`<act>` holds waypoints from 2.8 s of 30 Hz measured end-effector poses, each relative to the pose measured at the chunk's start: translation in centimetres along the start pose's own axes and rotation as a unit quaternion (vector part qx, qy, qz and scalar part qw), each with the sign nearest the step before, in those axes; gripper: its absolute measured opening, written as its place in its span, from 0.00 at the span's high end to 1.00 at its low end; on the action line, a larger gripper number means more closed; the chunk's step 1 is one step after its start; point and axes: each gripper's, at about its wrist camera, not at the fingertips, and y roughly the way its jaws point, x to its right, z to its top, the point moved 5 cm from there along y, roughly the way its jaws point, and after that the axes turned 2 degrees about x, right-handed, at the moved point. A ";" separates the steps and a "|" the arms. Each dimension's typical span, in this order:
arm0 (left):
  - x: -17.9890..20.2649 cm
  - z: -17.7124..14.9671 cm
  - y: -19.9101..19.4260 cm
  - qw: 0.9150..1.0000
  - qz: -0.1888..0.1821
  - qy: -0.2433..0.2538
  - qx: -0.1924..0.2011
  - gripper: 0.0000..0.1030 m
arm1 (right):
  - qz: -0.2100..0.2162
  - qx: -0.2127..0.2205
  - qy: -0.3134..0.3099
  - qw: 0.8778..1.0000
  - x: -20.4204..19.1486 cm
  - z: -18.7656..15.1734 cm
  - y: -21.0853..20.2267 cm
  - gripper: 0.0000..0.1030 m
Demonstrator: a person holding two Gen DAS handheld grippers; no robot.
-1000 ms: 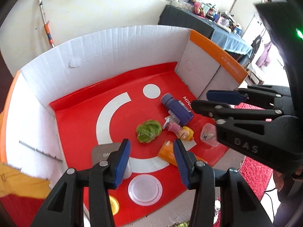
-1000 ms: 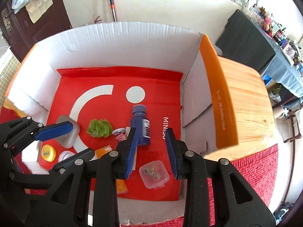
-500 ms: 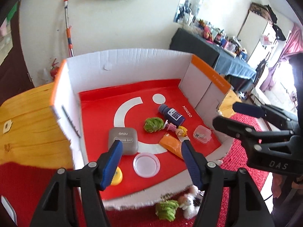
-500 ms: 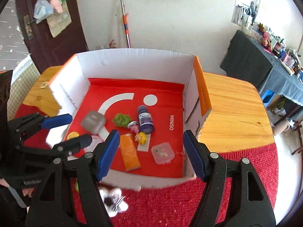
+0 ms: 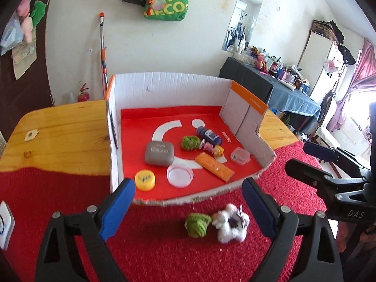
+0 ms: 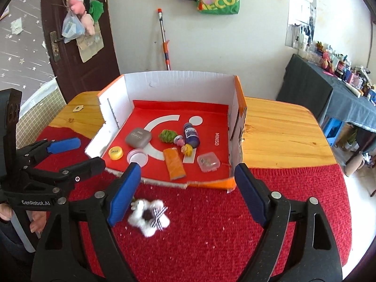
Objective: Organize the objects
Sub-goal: 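Lift both open grippers out of the box toward the plush items on the rug, then grasp the white plush bunny with the right gripper while the left gripper grasps the green plush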
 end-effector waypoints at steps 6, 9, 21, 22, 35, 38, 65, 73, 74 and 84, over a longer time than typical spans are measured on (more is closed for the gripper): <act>-0.2 -2.9 0.7 1.000 0.014 -0.015 -0.005 0.06 | -0.012 0.004 0.002 1.000 -0.5 -2.2 0.7 0.19; -0.4 -4.3 1.6 0.999 0.017 -0.020 -0.018 0.06 | -0.011 -0.002 0.000 1.000 -0.8 -3.2 1.7 0.19; -1.4 -6.7 3.8 0.998 0.028 -0.027 -0.056 0.06 | 0.005 -0.040 0.023 0.999 -0.2 -5.4 6.0 0.19; -1.4 -6.8 4.0 0.998 0.028 -0.027 -0.058 0.06 | 0.008 -0.043 0.024 0.999 -0.2 -5.6 6.2 0.19; -2.4 -6.3 3.8 0.997 0.041 -0.018 -0.065 0.06 | 0.050 -0.101 -0.014 0.994 -2.4 -7.2 8.9 0.19; -2.8 -6.2 3.8 0.997 0.043 -0.019 -0.068 0.06 | 0.041 -0.113 -0.034 0.992 -3.2 -7.4 9.6 0.19; -0.1 -6.3 6.6 0.994 0.015 0.056 -0.095 0.06 | 0.024 -0.105 -0.008 0.994 0.3 -5.4 10.4 0.19; 0.4 -6.5 7.1 0.992 0.007 0.072 -0.099 0.18 | 0.006 -0.108 -0.012 0.994 -0.2 -5.5 11.2 0.19; 0.4 -6.6 7.1 0.992 0.005 0.074 -0.098 0.19 | 0.002 -0.106 -0.013 0.994 -0.2 -5.5 11.3 0.19; 0.9 -6.6 7.0 0.993 -0.009 0.082 -0.086 0.44 | -0.008 -0.094 -0.016 0.995 -0.3 -5.6 11.3 0.26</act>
